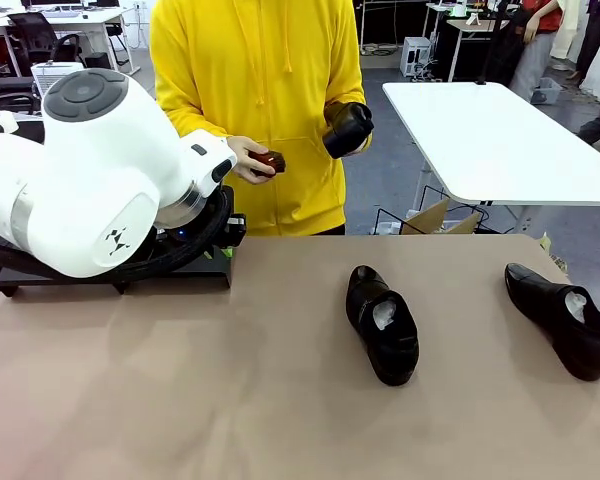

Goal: Organize the shoes by placing them on the stand.
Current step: Pick up one Shoe and place it in the middle of the table.

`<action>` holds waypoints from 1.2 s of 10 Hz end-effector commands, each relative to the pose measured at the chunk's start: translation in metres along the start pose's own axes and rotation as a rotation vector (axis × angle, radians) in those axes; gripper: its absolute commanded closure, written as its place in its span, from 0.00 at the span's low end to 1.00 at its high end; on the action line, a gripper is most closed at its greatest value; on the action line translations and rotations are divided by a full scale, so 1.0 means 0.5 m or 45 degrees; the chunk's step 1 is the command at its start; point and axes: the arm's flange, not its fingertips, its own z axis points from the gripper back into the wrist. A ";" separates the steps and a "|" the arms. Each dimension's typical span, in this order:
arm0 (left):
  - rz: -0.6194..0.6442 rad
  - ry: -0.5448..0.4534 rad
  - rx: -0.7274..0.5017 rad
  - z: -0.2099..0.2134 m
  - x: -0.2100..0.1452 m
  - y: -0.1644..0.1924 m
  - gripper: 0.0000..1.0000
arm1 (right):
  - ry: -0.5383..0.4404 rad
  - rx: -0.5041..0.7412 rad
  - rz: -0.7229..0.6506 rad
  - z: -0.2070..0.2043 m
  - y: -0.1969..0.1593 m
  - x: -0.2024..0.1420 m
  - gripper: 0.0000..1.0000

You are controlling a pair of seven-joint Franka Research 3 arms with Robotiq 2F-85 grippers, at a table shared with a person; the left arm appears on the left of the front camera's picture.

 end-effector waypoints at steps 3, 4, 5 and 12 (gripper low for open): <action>0.017 -0.018 0.026 -0.001 0.002 -0.009 0.70 | 0.020 -0.005 -0.064 -0.111 -0.004 0.182 0.00; 0.017 -0.018 0.026 -0.001 0.002 -0.009 0.70 | 0.040 -0.128 -0.231 -0.129 -0.007 0.199 0.00; 0.017 -0.018 0.026 -0.001 0.002 -0.009 0.70 | 0.023 0.003 -0.027 -0.110 -0.005 0.142 0.00; 0.017 -0.018 0.026 -0.001 0.002 -0.009 0.70 | -0.032 -0.101 0.024 -0.269 -0.008 0.228 0.00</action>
